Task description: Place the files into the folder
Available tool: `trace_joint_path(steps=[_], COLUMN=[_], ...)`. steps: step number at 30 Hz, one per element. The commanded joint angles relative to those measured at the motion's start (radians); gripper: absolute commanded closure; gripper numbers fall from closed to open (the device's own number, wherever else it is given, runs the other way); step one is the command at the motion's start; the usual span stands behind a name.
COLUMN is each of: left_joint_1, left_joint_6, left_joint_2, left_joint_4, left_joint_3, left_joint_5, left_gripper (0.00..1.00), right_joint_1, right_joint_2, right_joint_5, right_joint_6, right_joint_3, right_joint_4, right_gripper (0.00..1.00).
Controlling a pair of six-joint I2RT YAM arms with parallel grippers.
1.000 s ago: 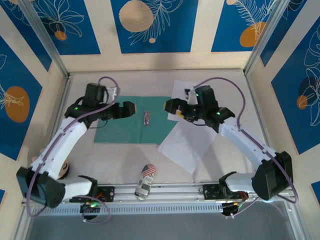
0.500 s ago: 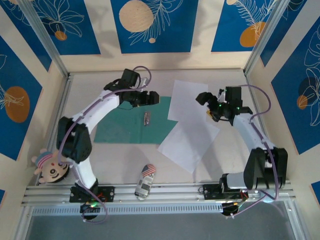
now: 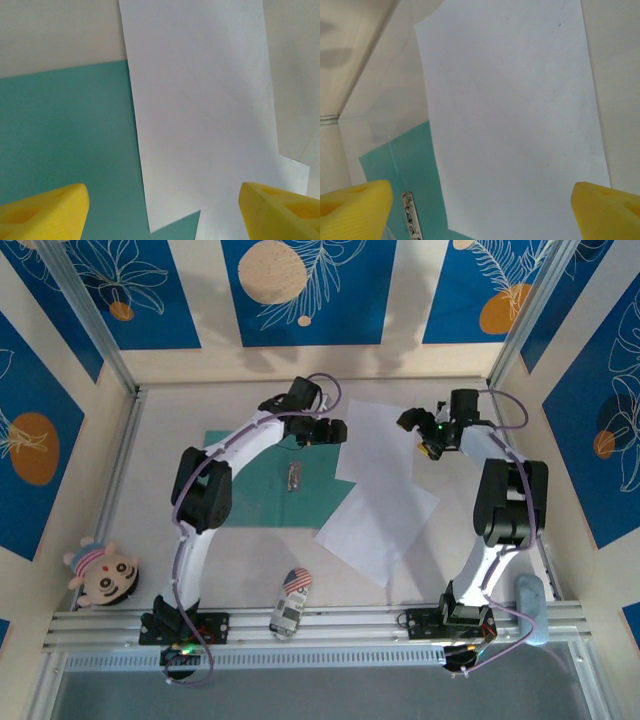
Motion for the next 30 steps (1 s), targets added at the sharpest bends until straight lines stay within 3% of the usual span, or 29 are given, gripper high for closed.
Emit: trace_joint_path(steps=[1,17,30], left_joint_1=[-0.018,-0.068,-0.070], left_joint_6=[-0.008,0.011,-0.009], left_joint_2=[0.056,0.316,0.366], left_joint_4=[0.016,-0.030,-0.020], left_joint_3=[0.072,0.373,0.379], left_joint_5=[-0.036,-0.091,-0.112], left_gripper=[0.24,0.25,0.25], right_joint_1=[0.009,0.054,0.060], right_joint_2=[0.065,0.239,0.278], right_joint_5=[-0.060,0.048,0.053], right_joint_6=[-0.034,-0.077,-0.088], right_joint_3=[0.059,0.201,0.217], right_joint_4=[-0.028,-0.137,-0.164], right_gripper=[0.08,0.08,0.08])
